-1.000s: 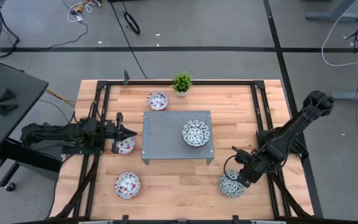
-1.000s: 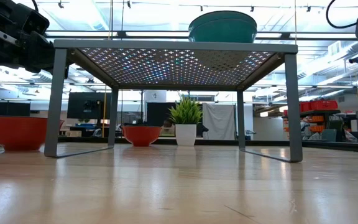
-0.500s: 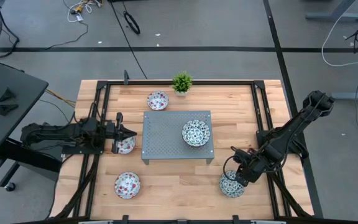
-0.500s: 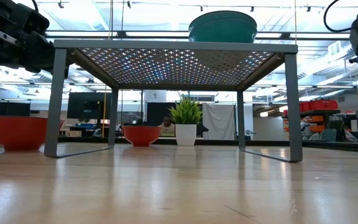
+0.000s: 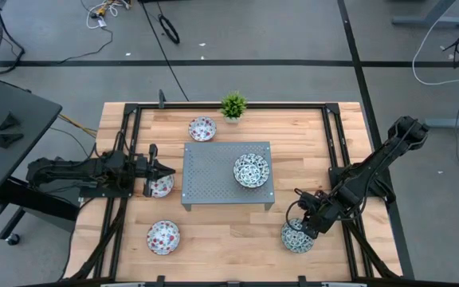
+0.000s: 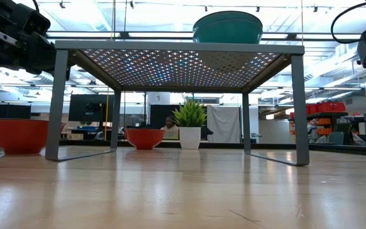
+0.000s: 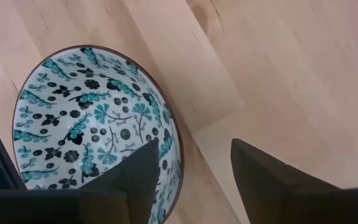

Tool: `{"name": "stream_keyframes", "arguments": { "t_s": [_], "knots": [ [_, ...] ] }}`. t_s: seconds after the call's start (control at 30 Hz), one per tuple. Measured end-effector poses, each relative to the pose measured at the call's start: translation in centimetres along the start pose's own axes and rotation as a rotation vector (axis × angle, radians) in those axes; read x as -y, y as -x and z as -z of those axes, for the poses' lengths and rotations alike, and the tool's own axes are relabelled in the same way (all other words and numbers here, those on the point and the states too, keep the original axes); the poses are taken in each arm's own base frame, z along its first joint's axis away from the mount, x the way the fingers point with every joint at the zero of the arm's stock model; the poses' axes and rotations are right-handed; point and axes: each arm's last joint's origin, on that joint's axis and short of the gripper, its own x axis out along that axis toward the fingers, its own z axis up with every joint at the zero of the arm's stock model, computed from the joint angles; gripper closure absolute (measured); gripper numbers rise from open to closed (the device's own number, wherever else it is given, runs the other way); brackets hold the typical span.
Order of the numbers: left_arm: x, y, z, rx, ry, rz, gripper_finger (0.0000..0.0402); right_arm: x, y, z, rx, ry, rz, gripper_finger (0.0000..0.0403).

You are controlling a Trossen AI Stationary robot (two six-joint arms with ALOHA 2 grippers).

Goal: Pick & Place Mini bowls
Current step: Stack the blue patterned bowl on the other blue patterned bowls on the shelf

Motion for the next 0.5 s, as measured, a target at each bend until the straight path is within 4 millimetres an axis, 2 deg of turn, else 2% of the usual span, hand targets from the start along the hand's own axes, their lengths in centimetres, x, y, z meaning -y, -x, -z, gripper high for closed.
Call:
{"name": "stream_keyframes", "arguments": {
  "t_s": [0.5],
  "knots": [
    [0.0, 0.0, 0.0, 0.0, 0.0, 0.0, 0.0383, -0.04, 0.0, 0.02, -0.009, -0.002, -0.006, 0.03]
  ]
}}
